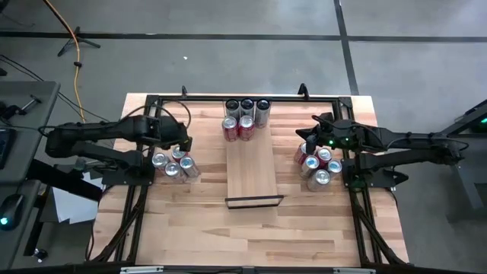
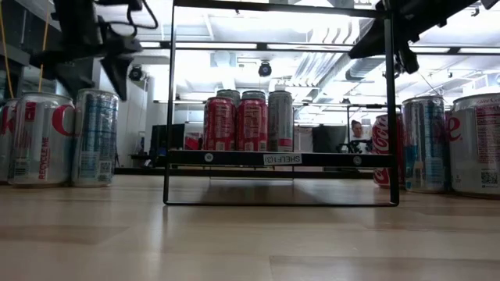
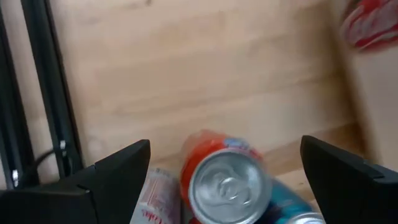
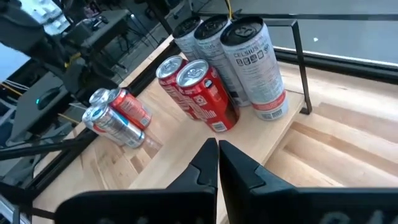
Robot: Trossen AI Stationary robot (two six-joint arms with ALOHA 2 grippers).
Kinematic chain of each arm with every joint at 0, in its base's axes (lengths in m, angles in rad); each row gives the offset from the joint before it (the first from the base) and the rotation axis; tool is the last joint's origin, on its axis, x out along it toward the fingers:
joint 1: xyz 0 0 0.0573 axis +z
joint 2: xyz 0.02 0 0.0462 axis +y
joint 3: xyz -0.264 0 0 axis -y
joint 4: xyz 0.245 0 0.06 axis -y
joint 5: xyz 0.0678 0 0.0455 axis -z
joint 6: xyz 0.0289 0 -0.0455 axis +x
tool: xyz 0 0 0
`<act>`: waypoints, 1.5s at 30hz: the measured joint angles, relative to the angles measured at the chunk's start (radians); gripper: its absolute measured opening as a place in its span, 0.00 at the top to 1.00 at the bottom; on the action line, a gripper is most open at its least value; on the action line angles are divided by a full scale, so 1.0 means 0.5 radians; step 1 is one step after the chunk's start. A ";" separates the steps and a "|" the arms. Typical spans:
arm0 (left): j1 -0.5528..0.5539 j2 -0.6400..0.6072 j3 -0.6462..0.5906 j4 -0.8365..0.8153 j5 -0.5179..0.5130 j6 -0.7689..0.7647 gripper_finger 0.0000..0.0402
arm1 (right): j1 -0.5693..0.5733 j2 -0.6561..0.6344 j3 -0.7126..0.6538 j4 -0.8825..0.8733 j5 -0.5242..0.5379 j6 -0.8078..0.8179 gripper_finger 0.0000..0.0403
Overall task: Place canned beverage on shelf
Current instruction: Put the red/white soda can on the shelf aligned with the other red/white soda cans
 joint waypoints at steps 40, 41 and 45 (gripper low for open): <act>-0.120 -0.486 -0.616 2.958 0.253 1.283 0.10 | 0.000 0.074 0.476 -0.216 0.096 -0.431 0.75; -0.121 -0.507 -0.625 2.960 0.237 1.280 0.10 | -0.001 0.075 0.493 -0.250 0.071 -0.421 0.69; -0.120 -0.585 -0.626 2.986 0.178 1.280 0.10 | -0.001 0.104 0.549 -0.313 -0.013 -0.330 0.40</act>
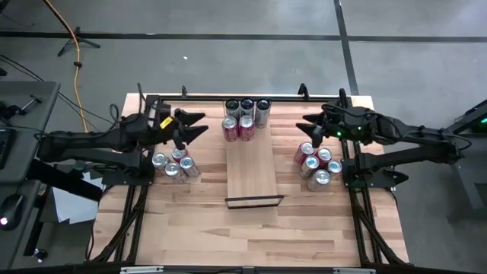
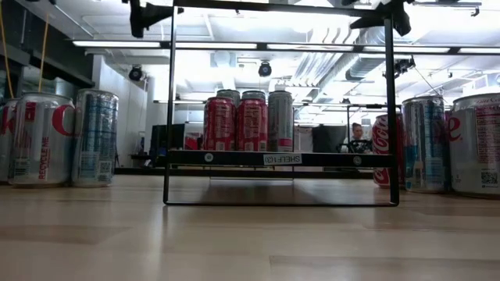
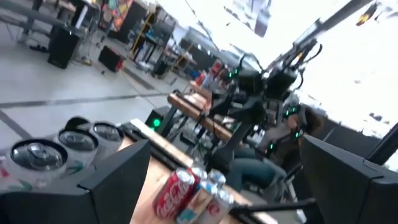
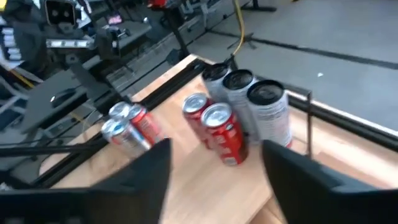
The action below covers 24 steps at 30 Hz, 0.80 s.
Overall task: Place canned beverage on shelf
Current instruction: Put the red/white soda can on the shelf aligned with the other red/white soda cans
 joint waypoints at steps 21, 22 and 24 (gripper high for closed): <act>0.000 -0.082 0.000 0.022 -0.005 0.031 0.10 | -0.233 0.812 0.493 -1.651 -0.256 0.422 0.01; 0.000 -0.082 0.000 0.022 -0.004 0.031 0.10 | -0.236 0.854 0.480 -1.640 -0.284 0.410 0.01; 0.000 -0.082 0.000 0.022 0.004 0.031 0.10 | -0.236 0.939 0.470 -1.610 -0.313 0.409 0.02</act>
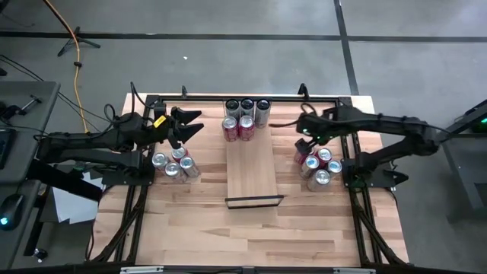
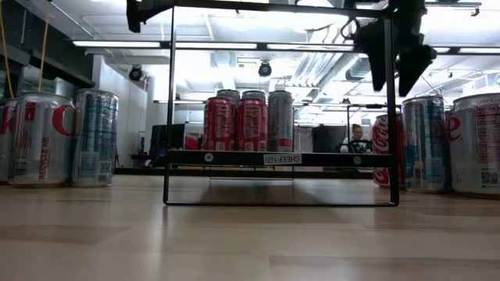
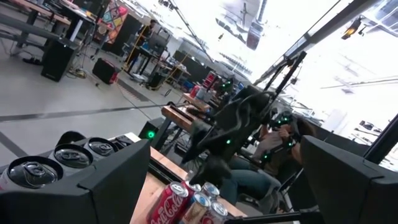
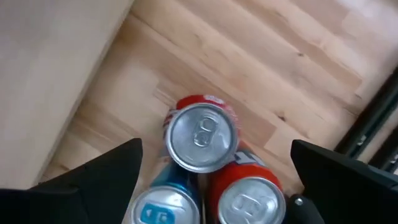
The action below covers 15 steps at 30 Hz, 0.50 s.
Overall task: Place canned beverage on shelf
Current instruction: Put the red/white soda can on the shelf aligned with the other red/white soda cans
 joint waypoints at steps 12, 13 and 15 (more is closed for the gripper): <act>0.000 0.000 0.000 -0.001 0.006 0.002 0.10 | -0.001 0.426 -0.003 0.005 -0.104 -0.018 0.02; 0.000 0.000 0.000 -0.001 0.006 0.002 0.10 | -0.005 0.455 -0.003 0.008 -0.100 -0.021 0.02; 0.000 0.000 0.000 -0.001 0.006 0.011 0.10 | -0.010 0.514 -0.004 0.020 -0.092 -0.040 0.02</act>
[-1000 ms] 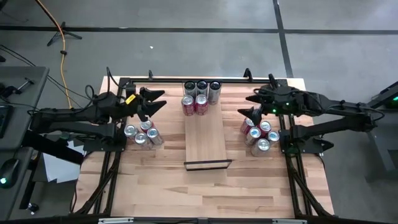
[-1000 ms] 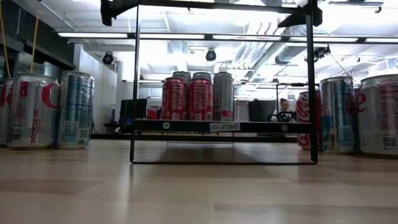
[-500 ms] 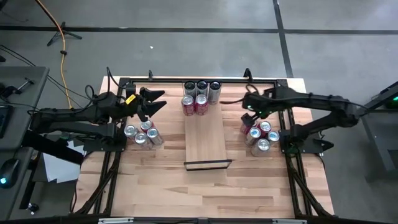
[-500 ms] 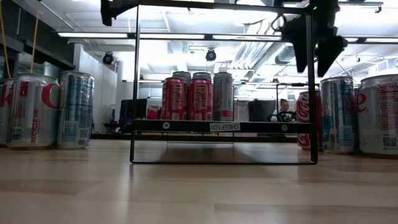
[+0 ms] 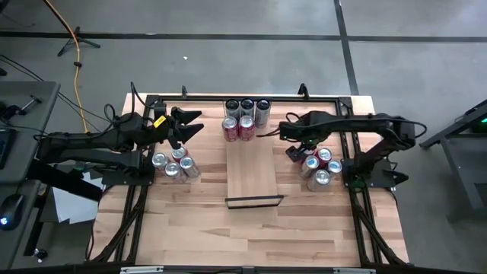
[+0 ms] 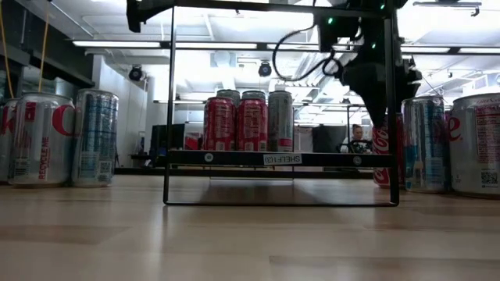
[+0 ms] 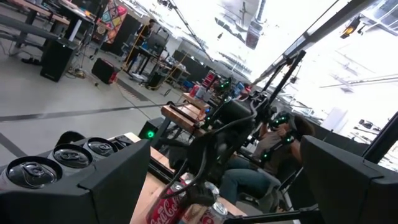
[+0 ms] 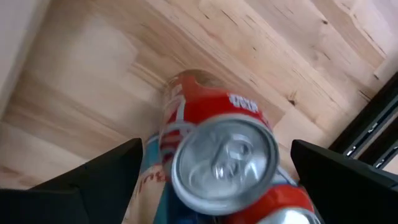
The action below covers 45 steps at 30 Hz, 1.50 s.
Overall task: Place canned beverage on shelf
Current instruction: Put the red/white soda can on the shelf aligned with the other red/white soda cans
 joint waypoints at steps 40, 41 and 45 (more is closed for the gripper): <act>0.001 0.000 0.000 0.009 -0.052 0.009 0.10 | 0.138 0.477 1.420 -0.482 -0.049 -0.434 0.27; 0.001 0.000 0.000 0.009 -0.053 0.009 0.10 | 0.168 0.550 1.495 -0.498 -0.046 -0.457 0.27; 0.001 0.000 0.000 0.010 -0.053 0.004 0.10 | 0.264 0.808 1.713 -0.504 -0.041 -0.568 0.27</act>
